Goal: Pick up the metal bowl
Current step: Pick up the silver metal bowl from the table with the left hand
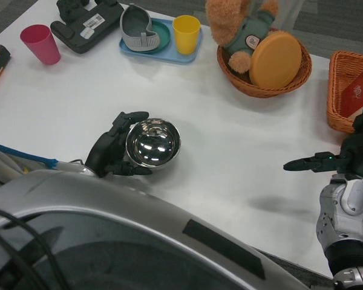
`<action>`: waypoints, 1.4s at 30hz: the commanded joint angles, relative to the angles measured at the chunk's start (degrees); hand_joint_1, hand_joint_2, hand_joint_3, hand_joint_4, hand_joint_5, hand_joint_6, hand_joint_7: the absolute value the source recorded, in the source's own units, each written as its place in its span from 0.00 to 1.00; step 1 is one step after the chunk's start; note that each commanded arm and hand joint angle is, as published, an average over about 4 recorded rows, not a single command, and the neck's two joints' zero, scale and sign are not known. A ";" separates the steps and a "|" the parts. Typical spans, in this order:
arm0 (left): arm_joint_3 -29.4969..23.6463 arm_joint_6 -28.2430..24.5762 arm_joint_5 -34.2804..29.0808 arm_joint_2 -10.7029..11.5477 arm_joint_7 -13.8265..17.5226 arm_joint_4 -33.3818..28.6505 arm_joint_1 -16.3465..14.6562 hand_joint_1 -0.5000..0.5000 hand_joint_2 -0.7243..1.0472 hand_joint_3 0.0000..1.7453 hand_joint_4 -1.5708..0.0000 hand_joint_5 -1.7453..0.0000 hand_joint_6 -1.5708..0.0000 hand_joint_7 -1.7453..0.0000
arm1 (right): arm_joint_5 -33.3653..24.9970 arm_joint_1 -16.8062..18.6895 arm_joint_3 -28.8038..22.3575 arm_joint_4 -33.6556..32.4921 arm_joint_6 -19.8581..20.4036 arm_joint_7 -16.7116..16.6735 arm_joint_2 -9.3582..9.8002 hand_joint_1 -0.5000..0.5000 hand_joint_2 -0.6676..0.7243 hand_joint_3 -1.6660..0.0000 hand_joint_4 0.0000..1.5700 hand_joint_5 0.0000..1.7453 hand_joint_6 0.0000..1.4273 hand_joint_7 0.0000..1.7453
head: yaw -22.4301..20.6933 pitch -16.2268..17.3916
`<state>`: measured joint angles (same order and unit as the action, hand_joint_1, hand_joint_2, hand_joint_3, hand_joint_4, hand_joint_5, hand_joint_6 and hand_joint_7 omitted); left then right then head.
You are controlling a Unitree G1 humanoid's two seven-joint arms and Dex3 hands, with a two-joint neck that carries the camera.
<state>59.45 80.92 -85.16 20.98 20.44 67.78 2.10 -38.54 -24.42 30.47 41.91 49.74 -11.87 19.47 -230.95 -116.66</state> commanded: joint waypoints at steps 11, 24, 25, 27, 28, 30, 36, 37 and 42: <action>-1.92 0.12 0.61 1.83 -0.05 -4.85 2.82 0.00 0.93 0.05 1.00 0.00 0.97 0.08 | -0.26 1.04 -0.50 -0.64 0.27 -0.17 -0.13 0.04 0.86 1.00 0.05 0.00 0.00 0.04 | 0.42 -0.41; -5.73 -0.01 6.32 4.13 -1.68 -9.44 6.53 0.00 0.96 0.05 1.00 0.00 1.00 0.04 | -0.31 0.96 -0.31 -0.42 0.22 -0.17 -0.13 0.04 0.86 1.00 0.05 0.00 0.00 0.04 | 6.10 -7.72; -7.26 -0.30 7.93 4.35 -2.23 -10.01 6.82 0.00 0.98 0.05 1.00 0.00 1.00 0.04 | -0.31 0.96 -0.28 -0.38 0.22 -0.17 -0.13 0.04 0.86 1.00 0.05 0.00 0.00 0.04 | 7.86 -10.25; -9.90 -0.98 10.63 4.68 -3.15 -10.87 7.39 0.00 1.00 0.05 1.00 0.00 1.00 0.04 | -0.31 0.93 -0.22 -0.27 0.18 -0.17 -0.13 0.04 0.86 1.00 0.05 0.00 0.00 0.04 | 6.90 -9.38; -10.85 -1.33 11.64 4.82 -3.39 -11.04 7.65 0.00 1.00 0.05 1.00 0.00 1.00 0.04 | -0.31 0.91 -0.20 -0.20 0.18 -0.17 -0.13 0.04 0.86 1.00 0.05 0.00 0.00 0.04 | 7.10 -9.81; -11.90 -1.73 12.72 5.04 -3.66 -11.09 8.20 0.00 1.00 0.05 1.00 0.00 1.00 0.04 | -0.33 0.87 -0.15 -0.12 0.18 -0.17 -0.13 0.04 0.86 1.00 0.05 0.00 0.00 0.04 | 6.90 -9.38; -12.34 -2.47 13.40 6.18 -3.66 -11.09 11.34 0.00 1.00 0.05 1.00 0.00 1.00 0.04 | -0.40 0.82 -0.11 0.10 0.18 -0.17 -0.13 0.04 0.86 1.00 0.05 0.00 0.00 0.04 | 13.65 -21.78; -12.25 -2.72 13.42 6.31 -3.66 -11.09 11.81 0.00 1.00 0.05 1.00 0.00 1.00 0.04 | -0.37 0.76 -0.13 0.10 0.20 -0.19 -0.13 0.04 0.86 1.00 0.05 0.00 0.00 0.04 | 15.32 -24.39; -11.70 -3.13 13.33 6.93 -3.83 -11.09 13.76 0.00 1.00 0.05 1.00 0.00 1.00 0.04 | -0.33 0.49 -0.06 0.23 0.18 -0.17 -0.15 0.04 0.86 1.00 0.05 0.00 0.00 0.04 | 18.25 -28.72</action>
<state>47.52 77.91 -71.93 26.96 16.92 56.74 15.09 -38.57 -24.19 30.41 41.90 49.74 -11.87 19.40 -213.42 -144.31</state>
